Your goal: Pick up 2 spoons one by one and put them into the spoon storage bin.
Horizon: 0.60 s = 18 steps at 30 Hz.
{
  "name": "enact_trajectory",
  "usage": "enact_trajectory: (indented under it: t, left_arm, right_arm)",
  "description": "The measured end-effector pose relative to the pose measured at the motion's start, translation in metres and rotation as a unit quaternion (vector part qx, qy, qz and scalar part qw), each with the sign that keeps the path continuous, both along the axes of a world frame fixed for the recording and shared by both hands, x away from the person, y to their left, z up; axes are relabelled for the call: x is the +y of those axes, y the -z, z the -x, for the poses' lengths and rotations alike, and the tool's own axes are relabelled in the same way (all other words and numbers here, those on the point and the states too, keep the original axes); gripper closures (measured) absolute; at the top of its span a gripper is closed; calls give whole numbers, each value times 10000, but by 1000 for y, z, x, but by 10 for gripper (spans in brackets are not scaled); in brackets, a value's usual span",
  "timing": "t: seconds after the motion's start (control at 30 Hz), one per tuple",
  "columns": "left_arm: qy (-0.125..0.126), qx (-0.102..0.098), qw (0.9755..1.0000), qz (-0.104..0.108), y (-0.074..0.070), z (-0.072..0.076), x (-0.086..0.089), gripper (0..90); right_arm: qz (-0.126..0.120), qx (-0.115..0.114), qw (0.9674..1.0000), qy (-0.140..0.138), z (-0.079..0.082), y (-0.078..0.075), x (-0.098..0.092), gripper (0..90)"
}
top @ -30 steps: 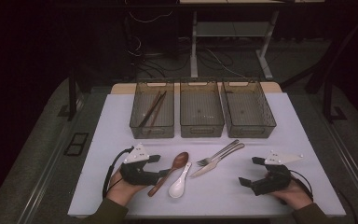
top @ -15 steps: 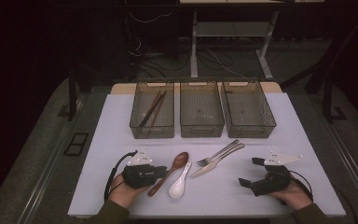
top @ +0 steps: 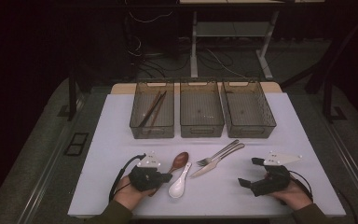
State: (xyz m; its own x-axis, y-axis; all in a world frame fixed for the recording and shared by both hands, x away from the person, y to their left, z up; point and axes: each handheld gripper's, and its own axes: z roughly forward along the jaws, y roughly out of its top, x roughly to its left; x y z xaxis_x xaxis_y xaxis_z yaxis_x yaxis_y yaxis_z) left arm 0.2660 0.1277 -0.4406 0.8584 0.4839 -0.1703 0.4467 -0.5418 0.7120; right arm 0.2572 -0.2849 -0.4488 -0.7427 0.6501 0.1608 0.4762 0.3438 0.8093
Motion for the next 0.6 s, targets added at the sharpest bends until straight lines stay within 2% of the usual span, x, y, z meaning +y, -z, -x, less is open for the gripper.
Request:
enact_trajectory:
  t: [0.17,0.3,0.6]
  left_arm:
    - [56,7,9999,-86,3,0,-6,888]
    - [113,-29,9996,-259,5,0,-10,888]
    - [43,-84,9994,-331,5,-1,-8,888]
  right_arm:
    - [-5,-3,10000,7,0,0,0,5]
    - [11,5,10000,-2,0,0,0,5]
    - [11,6,10000,5,0,0,1,5]
